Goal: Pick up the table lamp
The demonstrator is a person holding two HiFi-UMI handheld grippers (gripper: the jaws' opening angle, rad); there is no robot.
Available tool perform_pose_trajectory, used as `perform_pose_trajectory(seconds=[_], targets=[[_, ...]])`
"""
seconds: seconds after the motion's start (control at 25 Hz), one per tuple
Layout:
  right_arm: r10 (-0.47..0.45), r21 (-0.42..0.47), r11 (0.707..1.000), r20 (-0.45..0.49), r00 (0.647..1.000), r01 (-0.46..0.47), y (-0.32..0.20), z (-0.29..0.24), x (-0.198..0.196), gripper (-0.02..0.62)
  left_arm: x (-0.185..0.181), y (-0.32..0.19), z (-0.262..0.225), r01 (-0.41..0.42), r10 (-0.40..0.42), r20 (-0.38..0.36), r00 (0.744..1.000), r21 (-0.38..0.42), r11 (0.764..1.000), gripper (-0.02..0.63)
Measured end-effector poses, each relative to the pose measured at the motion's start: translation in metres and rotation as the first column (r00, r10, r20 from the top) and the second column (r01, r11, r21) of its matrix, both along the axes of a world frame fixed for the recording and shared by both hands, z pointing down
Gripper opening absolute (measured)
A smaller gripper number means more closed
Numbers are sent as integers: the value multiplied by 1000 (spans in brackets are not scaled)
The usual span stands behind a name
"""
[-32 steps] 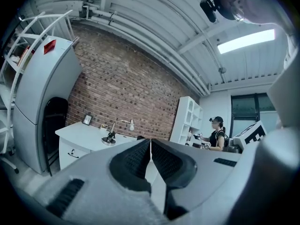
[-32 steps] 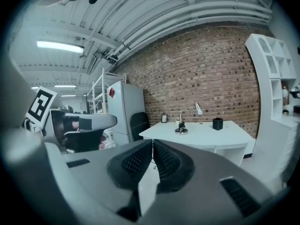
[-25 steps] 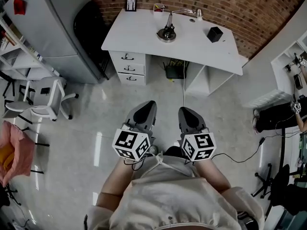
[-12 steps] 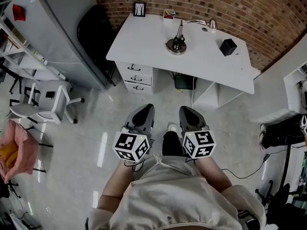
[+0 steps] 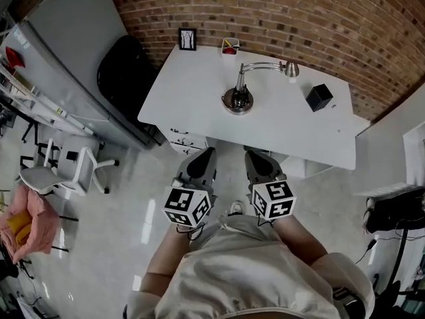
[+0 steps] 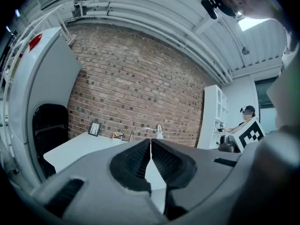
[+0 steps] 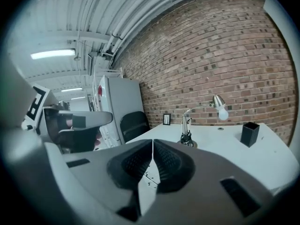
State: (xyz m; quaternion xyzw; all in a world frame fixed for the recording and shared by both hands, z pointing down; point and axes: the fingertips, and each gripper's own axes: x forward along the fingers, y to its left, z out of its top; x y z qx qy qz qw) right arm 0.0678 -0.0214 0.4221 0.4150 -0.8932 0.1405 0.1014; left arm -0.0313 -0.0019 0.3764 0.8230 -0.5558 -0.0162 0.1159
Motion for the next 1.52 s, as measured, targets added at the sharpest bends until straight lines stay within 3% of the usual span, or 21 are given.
perform_pose_trajectory(seconds=[0.32, 0.72, 1.16, 1.52], targets=[[5, -31, 1000, -13, 1000, -5, -90, 16, 30, 28, 24, -86, 22, 7, -9, -28, 1000, -62, 998, 20], [51, -82, 995, -63, 997, -56, -164, 35, 26, 28, 11, -172, 43, -27, 18, -63, 998, -140, 990, 20], [201, -111, 971, -116, 973, -213, -257, 51, -4, 28, -23, -293, 56, -163, 158, -40, 987, -165, 973, 20], [365, -64, 924, -140, 921, -376, -307, 76, -22, 47, -56, -343, 101, -241, 237, -44, 970, -243, 940, 20]])
